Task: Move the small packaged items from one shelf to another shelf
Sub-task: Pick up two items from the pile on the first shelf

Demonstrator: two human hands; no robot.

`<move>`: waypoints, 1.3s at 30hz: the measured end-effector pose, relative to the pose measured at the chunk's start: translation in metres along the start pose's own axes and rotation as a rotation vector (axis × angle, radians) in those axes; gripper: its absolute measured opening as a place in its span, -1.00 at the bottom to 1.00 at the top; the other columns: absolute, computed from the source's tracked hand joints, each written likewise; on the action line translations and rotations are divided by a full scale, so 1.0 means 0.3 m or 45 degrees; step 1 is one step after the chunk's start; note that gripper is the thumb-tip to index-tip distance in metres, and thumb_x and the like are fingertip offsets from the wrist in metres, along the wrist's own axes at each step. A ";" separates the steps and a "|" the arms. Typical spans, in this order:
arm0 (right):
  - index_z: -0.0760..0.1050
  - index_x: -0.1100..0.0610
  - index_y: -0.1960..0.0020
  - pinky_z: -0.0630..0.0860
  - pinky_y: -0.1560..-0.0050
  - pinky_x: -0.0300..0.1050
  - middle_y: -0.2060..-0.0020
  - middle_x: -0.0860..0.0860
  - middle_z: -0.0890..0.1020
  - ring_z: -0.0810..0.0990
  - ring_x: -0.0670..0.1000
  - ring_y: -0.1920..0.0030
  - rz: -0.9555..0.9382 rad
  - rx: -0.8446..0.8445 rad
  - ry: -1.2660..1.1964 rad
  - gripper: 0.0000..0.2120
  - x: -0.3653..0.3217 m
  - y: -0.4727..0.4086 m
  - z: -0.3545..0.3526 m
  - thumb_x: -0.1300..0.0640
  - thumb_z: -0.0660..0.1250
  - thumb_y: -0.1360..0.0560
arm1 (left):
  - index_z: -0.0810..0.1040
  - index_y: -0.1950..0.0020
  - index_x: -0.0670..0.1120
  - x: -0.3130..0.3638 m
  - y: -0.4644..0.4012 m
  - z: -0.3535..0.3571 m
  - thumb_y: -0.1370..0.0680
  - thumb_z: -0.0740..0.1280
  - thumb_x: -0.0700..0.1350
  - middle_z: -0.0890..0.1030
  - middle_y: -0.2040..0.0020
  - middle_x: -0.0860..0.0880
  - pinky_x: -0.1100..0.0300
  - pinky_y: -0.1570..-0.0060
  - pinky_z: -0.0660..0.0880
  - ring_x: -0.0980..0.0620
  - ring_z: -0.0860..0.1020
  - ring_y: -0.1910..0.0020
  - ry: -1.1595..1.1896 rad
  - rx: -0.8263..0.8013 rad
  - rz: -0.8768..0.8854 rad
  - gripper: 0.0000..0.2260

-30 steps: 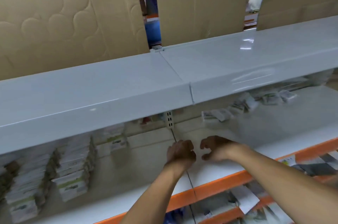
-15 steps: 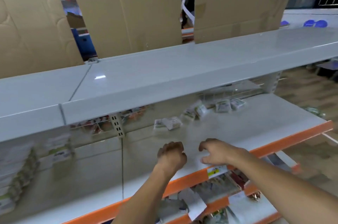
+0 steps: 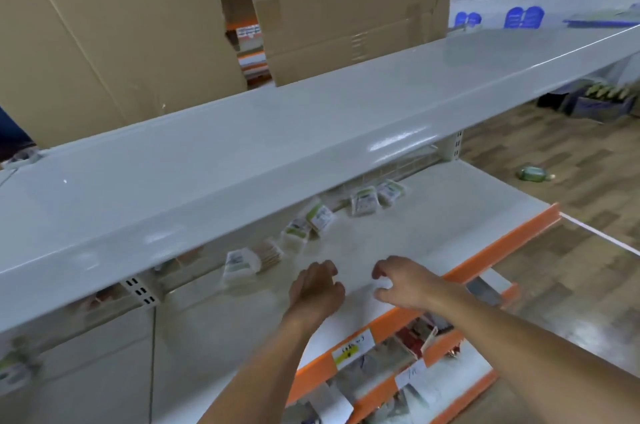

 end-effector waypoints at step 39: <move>0.24 -0.12 -0.49 0.33 -0.20 0.04 -0.36 0.12 0.36 0.36 0.25 -0.20 -0.073 0.175 -0.105 -0.52 0.502 -0.657 -0.305 -0.22 0.11 -0.62 | 0.48 -0.30 0.03 0.395 -0.509 0.133 -0.62 0.15 0.08 0.34 -0.43 -0.08 -0.02 -0.30 0.36 -0.15 0.26 -0.40 -0.038 0.467 -0.306 -0.70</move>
Point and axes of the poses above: each hand's wrist, its own y-axis away from the middle knuckle, its own z-axis out of the palm, x = y × z, the point moved 9 cm from there along -y, towards the middle knuckle
